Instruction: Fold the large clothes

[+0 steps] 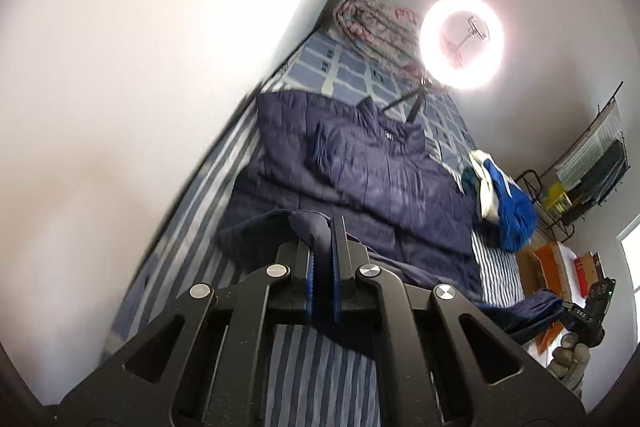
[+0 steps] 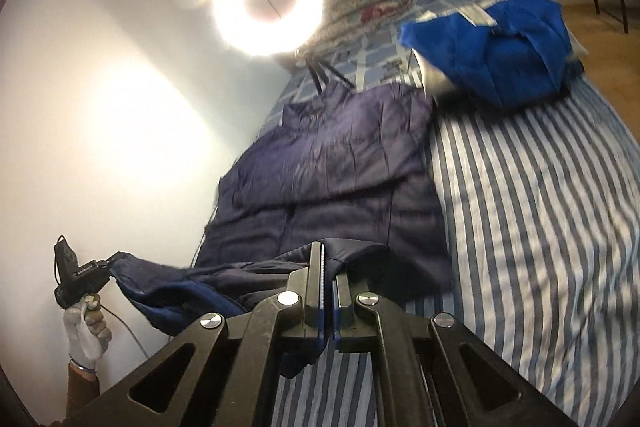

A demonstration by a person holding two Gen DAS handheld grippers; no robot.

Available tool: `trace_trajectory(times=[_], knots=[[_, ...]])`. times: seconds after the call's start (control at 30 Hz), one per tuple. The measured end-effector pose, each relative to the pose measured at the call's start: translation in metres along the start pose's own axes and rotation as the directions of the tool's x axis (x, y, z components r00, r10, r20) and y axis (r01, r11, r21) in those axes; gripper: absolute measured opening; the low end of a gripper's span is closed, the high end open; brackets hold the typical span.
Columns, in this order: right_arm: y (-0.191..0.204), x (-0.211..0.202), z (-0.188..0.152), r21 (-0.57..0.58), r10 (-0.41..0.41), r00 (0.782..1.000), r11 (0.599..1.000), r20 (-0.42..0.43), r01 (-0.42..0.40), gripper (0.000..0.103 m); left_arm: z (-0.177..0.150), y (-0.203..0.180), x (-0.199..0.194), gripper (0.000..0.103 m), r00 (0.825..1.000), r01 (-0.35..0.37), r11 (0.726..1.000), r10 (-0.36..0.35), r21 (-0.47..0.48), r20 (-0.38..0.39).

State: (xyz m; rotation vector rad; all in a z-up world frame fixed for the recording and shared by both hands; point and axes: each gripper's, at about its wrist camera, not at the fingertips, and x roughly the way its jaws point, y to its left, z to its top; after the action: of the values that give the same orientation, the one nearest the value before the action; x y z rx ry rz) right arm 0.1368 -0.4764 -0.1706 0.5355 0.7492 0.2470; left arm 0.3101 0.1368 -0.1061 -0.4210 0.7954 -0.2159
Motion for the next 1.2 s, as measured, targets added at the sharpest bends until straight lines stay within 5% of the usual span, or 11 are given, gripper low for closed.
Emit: trace_trajectory(times=[0.47, 0.8, 1.03, 1.1, 1.2], knots=[[-0.016, 0.106, 0.109, -0.017, -0.145, 0.989, 0.989, 0.025, 0.146, 0.0, 0.091, -0.012, 0.146, 0.004, 0.993, -0.114, 0.993, 0.114, 0.013, -0.014], [-0.048, 0.197, 0.123, -0.048, -0.304, 0.95, 0.953, -0.076, 0.301, 0.0, 0.09, -0.003, 0.267, 0.004, 0.962, -0.224, 0.972, 0.232, 0.072, -0.142], [-0.069, 0.225, 0.116, -0.041, -0.337, 0.935, 0.942, -0.115, 0.334, 0.0, 0.087, 0.011, 0.3, 0.004, 0.958, -0.21, 0.976, 0.217, 0.057, -0.19], [-0.072, 0.227, 0.115, -0.049, -0.326, 0.937, 0.945, -0.123, 0.323, 0.0, 0.088, 0.012, 0.3, 0.01, 0.958, -0.193, 0.98, 0.201, 0.057, -0.204], [-0.072, 0.222, 0.116, -0.065, -0.291, 0.95, 0.956, -0.112, 0.286, 0.007, 0.095, 0.013, 0.293, 0.034, 0.959, -0.163, 0.985, 0.17, 0.047, -0.225]])
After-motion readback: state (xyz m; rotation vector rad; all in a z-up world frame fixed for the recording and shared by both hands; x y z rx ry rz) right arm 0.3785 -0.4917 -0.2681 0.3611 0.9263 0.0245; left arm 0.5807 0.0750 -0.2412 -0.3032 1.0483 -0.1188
